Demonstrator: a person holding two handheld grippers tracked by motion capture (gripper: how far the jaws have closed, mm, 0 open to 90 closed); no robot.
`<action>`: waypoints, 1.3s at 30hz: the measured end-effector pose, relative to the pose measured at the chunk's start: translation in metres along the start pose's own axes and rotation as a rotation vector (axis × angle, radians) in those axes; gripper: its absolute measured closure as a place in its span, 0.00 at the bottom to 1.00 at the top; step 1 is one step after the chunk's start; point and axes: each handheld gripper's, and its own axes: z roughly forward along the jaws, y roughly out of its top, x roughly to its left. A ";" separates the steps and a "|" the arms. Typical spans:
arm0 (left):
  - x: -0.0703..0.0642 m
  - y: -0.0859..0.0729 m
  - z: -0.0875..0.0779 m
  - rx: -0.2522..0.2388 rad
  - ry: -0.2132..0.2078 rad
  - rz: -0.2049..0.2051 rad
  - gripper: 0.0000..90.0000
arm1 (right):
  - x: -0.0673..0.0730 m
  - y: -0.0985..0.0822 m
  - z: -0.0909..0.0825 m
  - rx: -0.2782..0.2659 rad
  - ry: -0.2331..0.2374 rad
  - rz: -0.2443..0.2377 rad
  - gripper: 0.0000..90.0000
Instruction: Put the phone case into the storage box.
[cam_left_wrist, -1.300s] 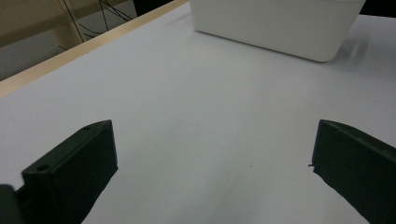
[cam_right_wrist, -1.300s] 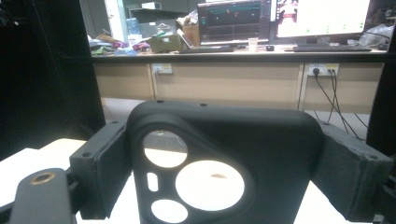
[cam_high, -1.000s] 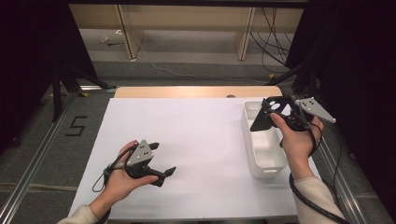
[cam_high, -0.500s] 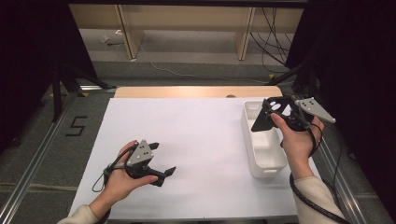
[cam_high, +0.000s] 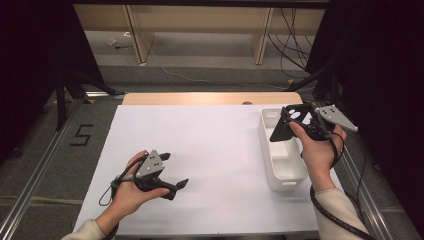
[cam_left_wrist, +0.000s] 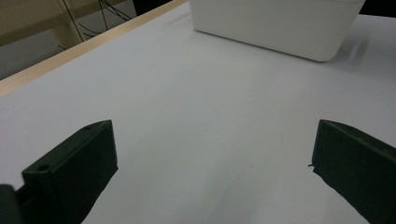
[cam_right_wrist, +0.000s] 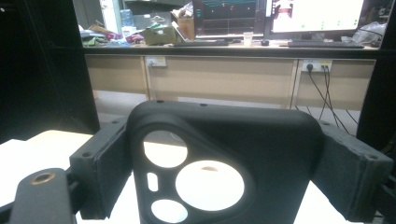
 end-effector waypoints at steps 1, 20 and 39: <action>0.000 0.000 0.000 0.000 0.000 0.002 0.00 | 0.000 0.000 0.000 0.002 -0.001 -0.001 0.17; 0.000 0.000 0.000 0.000 -0.001 0.001 0.00 | -0.002 -0.005 0.005 0.021 -0.004 -0.020 0.17; 0.001 -0.001 0.001 0.006 -0.001 0.002 0.00 | -0.003 -0.006 0.015 0.044 0.003 -0.026 0.17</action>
